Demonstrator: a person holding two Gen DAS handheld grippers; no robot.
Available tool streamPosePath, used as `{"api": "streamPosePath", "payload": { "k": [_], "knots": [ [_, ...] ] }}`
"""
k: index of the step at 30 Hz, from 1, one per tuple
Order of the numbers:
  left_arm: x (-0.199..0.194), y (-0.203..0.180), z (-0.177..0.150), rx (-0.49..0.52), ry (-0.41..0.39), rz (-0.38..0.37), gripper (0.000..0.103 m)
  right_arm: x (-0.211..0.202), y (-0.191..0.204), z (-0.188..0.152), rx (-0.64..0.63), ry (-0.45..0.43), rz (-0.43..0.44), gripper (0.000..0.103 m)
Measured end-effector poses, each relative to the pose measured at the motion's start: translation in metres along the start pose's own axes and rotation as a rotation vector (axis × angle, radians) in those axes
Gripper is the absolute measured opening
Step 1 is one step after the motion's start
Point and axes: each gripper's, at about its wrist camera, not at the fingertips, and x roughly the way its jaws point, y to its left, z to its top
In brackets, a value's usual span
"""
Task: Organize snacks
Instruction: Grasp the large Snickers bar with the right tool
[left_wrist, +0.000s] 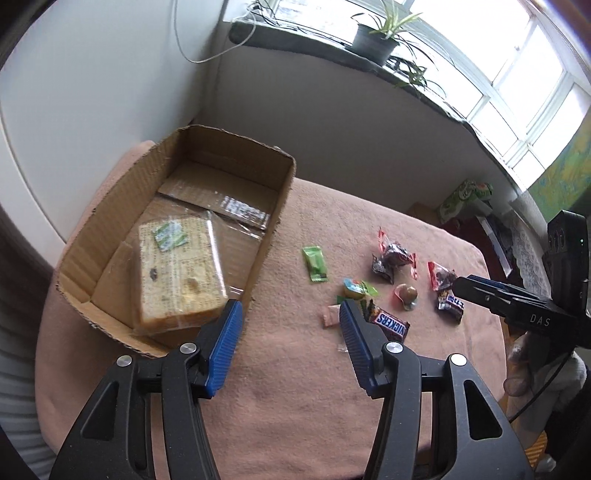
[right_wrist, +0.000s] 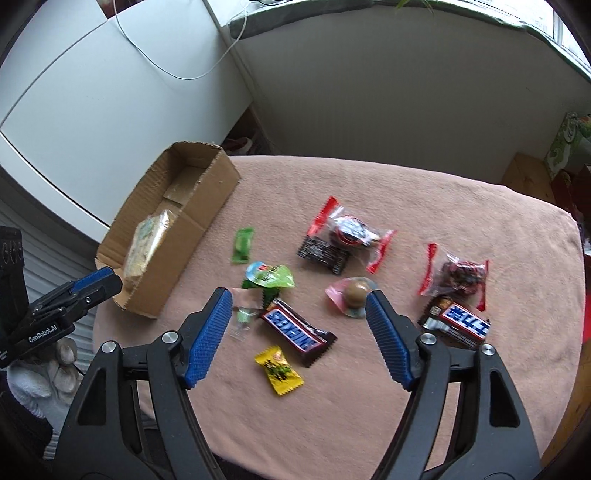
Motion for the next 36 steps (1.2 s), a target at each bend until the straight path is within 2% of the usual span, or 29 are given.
{"api": "streamPosePath", "payload": {
  "k": [4,9,16,20,22,27,31,36],
  "knots": [
    [0.022,-0.019,-0.007,0.033,0.057,-0.024,0.054,0.004,-0.014,-0.020,-0.031,0.032,-0.081,0.077],
    [0.052,-0.037,-0.020,0.063,0.134,-0.036,0.054,0.009,-0.020,-0.037,-0.047,0.059,-0.049,0.077],
    [0.084,-0.044,-0.035,0.045,0.227,-0.047,0.051,0.034,0.006,-0.046,-0.138,0.116,-0.012,0.077],
    [0.095,-0.045,-0.035,0.040,0.249,-0.045,0.046,0.053,0.019,-0.044,-0.175,0.146,0.001,0.077],
    [0.098,-0.044,-0.034,0.034,0.254,-0.045,0.041,0.060,0.024,-0.041,-0.186,0.159,0.006,0.072],
    [0.102,-0.045,-0.032,0.043,0.258,-0.043,0.037,0.078,0.032,-0.035,-0.222,0.190,0.014,0.071],
    [0.108,-0.051,-0.031,0.068,0.262,-0.029,0.031,0.090,0.035,-0.032,-0.241,0.220,0.016,0.063],
    [0.112,-0.053,-0.028,0.088,0.263,-0.018,0.024,0.102,0.039,-0.027,-0.256,0.238,0.018,0.058]
  ]
}}
